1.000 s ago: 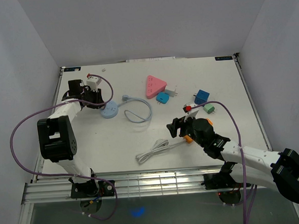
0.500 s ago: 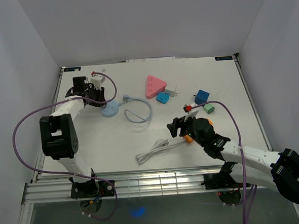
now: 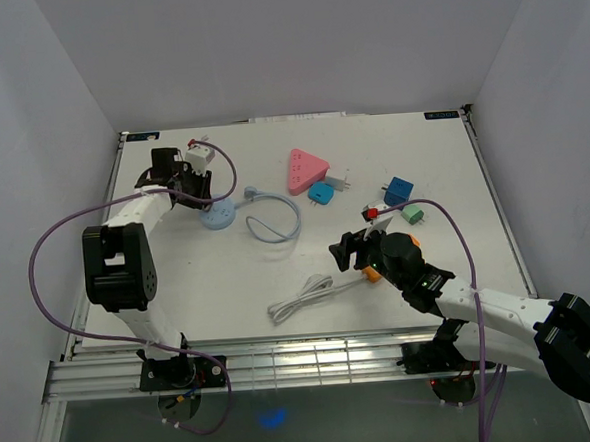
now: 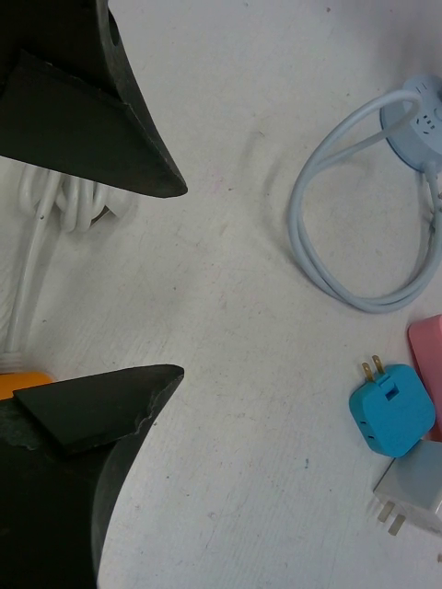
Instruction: Insert the plug
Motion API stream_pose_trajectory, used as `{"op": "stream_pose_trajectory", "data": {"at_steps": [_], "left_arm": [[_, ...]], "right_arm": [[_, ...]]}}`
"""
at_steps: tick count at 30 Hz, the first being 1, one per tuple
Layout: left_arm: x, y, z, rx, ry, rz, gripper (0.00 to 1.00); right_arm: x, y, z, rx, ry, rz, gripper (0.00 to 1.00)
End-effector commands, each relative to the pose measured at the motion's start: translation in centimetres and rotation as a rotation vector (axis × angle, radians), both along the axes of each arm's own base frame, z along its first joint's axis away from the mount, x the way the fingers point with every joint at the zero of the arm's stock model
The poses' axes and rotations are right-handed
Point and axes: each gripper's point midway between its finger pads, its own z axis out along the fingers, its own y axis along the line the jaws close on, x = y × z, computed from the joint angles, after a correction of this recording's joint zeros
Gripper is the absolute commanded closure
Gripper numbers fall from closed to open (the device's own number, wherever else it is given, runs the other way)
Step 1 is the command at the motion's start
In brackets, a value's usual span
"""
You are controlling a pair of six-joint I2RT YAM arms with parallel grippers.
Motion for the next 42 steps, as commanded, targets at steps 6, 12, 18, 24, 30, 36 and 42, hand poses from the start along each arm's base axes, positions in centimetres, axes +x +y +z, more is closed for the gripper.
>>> {"op": "stream_pose_trajectory", "data": {"at_steps": [6,12,18,24,30,36,42], "left_arm": [[-2.6,-0.2,-4.1,0.005,0.193,-0.015,1.0],[-3.0,-0.4,-5.1,-0.002,0.231,-0.015,1.0],[-3.1,0.0,-5.6,0.031,0.253,0.002,1.0],[-3.1,0.4,-5.8,0.075,0.257,0.018,1.0],[-3.3,0.7,-6.0,0.12,0.263,0.031,1.0],[-3.4,0.9,-6.0,0.176,0.257,0.038,1.0],[-3.5,-0.1,-5.6,0.097,0.246,0.001,1.0]], "right_arm": [[0.2,0.1,0.6,0.031,-0.006,-0.001,0.21],[0.2,0.1,0.6,0.034,-0.004,-0.001,0.21],[0.2,0.1,0.5,0.035,-0.001,0.0,0.21],[0.3,0.0,0.5,0.035,0.001,-0.001,0.21],[0.2,0.1,0.4,0.036,0.006,0.002,0.21],[0.3,0.1,0.3,0.035,0.009,0.002,0.21],[0.3,0.0,0.2,0.035,0.013,-0.001,0.21]]}}
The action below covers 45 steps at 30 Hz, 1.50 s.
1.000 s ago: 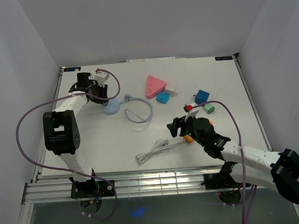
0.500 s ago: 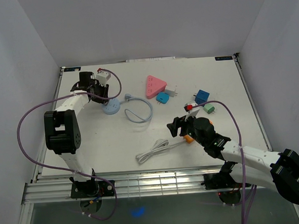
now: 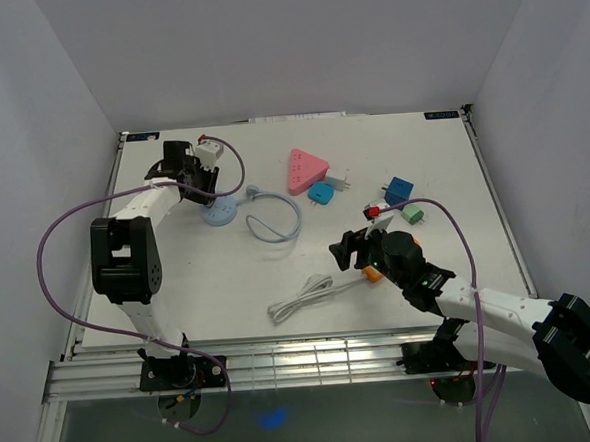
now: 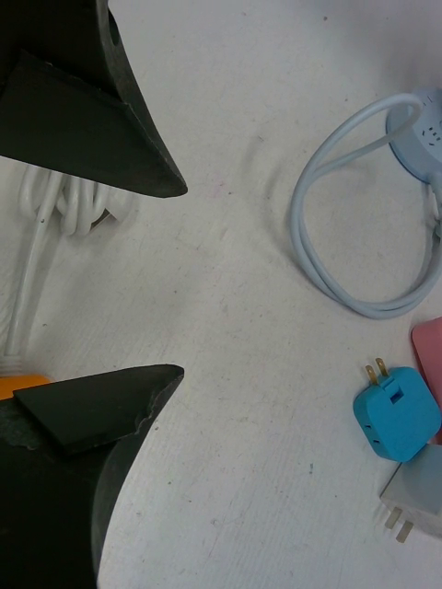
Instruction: Insert the plug
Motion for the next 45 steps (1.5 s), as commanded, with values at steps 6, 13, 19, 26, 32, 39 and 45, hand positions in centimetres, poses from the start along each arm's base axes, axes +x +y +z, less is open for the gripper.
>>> {"op": "stream_pose_trajectory", "data": {"at_steps": [6,13,19,26,32,39,45], "left_arm": [[-5.0,0.0,-5.4,-0.096,0.24,-0.016,1.0],[-5.4,-0.2,-6.4,-0.104,0.284,-0.02,1.0],[-5.5,0.5,-6.9,-0.07,0.307,0.006,1.0],[-6.1,-0.6,-7.6,-0.124,0.31,-0.05,1.0],[-6.0,-0.5,-7.5,-0.124,0.295,-0.053,1.0],[-6.8,-0.6,-7.1,-0.127,0.291,-0.051,1.0],[-8.7,-1.4,-7.0,-0.114,0.285,-0.08,1.0]], "right_arm": [[0.3,-0.1,0.3,0.017,-0.009,-0.006,0.21],[0.3,-0.1,0.2,0.019,-0.004,-0.004,0.21],[0.3,-0.1,0.3,0.022,-0.003,-0.003,0.21],[0.3,-0.2,0.3,0.024,-0.003,-0.007,0.21],[0.3,-0.1,0.2,0.026,0.002,-0.002,0.21],[0.3,-0.1,0.0,0.024,0.009,0.0,0.21],[0.4,-0.1,-0.1,0.024,0.011,-0.002,0.21]]}}
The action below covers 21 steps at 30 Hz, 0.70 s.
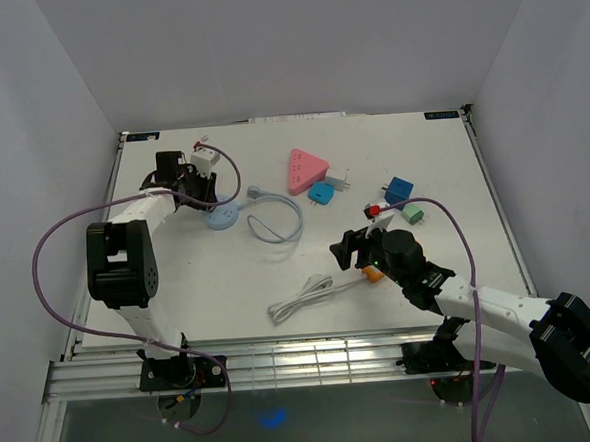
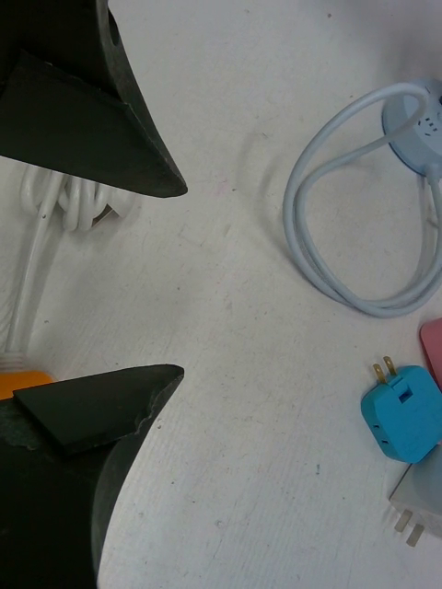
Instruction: Insert the plug
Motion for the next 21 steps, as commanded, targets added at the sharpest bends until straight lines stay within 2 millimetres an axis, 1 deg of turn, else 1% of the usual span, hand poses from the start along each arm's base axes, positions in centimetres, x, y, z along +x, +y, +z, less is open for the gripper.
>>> {"op": "stream_pose_trajectory", "data": {"at_steps": [1,2,4,5,9,10,15,18,19,21], "left_arm": [[-8.3,-0.8,-6.1,0.039,0.312,-0.034,1.0],[-8.6,-1.6,-6.1,0.06,0.31,-0.056,1.0],[-9.1,-1.5,-6.4,0.114,0.312,-0.05,1.0],[-9.1,-1.8,-6.4,0.116,0.307,-0.053,1.0],[-8.4,-2.1,-5.6,0.092,0.281,-0.043,1.0],[-8.3,-2.2,-5.5,0.09,0.277,-0.04,0.98],[-7.6,-2.3,-4.6,0.075,0.253,-0.019,0.83],[-7.5,-2.2,-4.1,0.076,0.232,-0.012,0.76],[-7.4,-2.2,-3.9,0.08,0.226,-0.008,0.7],[-7.2,-2.1,-3.2,0.075,0.2,0.003,0.64]], "right_arm": [[0.2,0.1,0.4,0.024,-0.009,-0.006,0.21],[0.2,0.1,0.4,0.025,-0.009,-0.005,0.21],[0.2,0.2,0.3,0.024,-0.007,-0.002,0.21],[0.2,0.2,0.3,0.026,-0.005,-0.001,0.21],[0.2,0.2,0.2,0.024,-0.003,-0.002,0.21],[0.2,0.2,0.2,0.024,-0.003,-0.002,0.21],[0.2,0.1,0.2,0.021,-0.003,-0.003,0.21],[0.3,0.1,0.1,0.019,-0.004,-0.006,0.21],[0.2,0.1,0.1,0.017,-0.003,-0.006,0.21],[0.3,0.0,0.0,0.016,-0.002,-0.009,0.21]]}}
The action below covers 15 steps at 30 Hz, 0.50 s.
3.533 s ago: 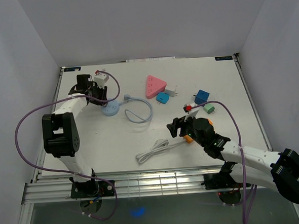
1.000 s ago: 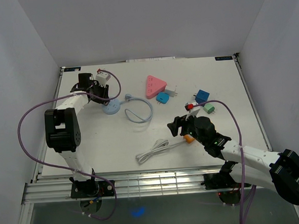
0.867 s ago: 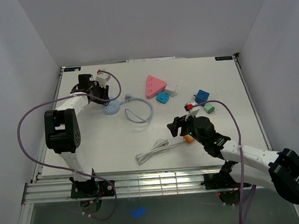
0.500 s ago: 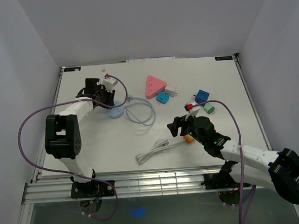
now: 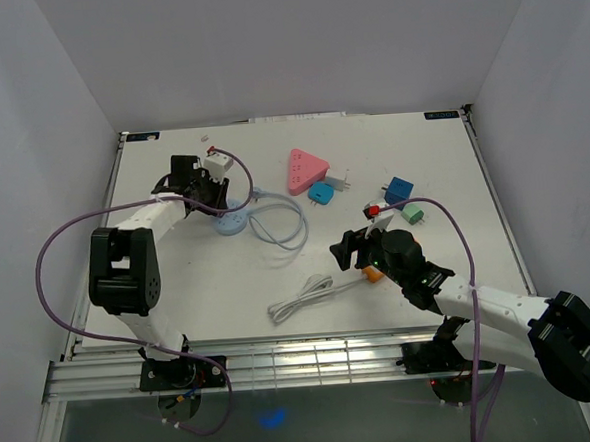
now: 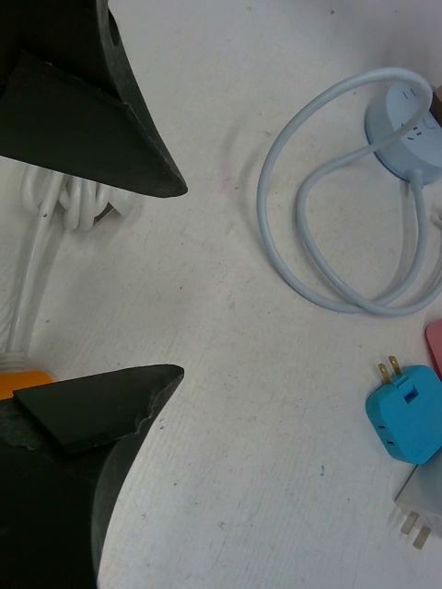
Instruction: Insert the plug
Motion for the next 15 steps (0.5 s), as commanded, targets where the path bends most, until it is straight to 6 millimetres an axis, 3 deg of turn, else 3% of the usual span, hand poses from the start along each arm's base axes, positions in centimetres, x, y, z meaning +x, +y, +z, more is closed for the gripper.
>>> {"op": "stream_pose_trajectory", "data": {"at_steps": [1,3,9,11,14,15], "left_arm": [[-5.0,0.8,-3.1,0.031,0.187,0.039,0.57],[-4.5,0.8,-2.2,0.016,0.15,0.049,0.45],[-3.7,0.7,0.7,-0.043,0.084,0.079,0.35],[-3.6,0.7,1.4,-0.053,0.076,0.084,0.26],[-3.4,0.3,2.6,-0.077,0.057,0.083,0.02],[-3.4,0.2,2.9,-0.083,0.05,0.082,0.02]], "right_arm": [[0.3,0.0,0.4,0.019,-0.013,-0.008,0.21],[0.3,0.1,0.4,0.018,-0.015,-0.009,0.21],[0.6,-0.3,0.4,0.007,-0.025,-0.025,0.21],[0.7,-0.5,0.3,0.0,-0.026,-0.033,0.21],[0.9,-0.5,0.2,-0.009,-0.028,-0.039,0.21],[1.0,-0.6,0.3,-0.015,-0.032,-0.041,0.21]]}}
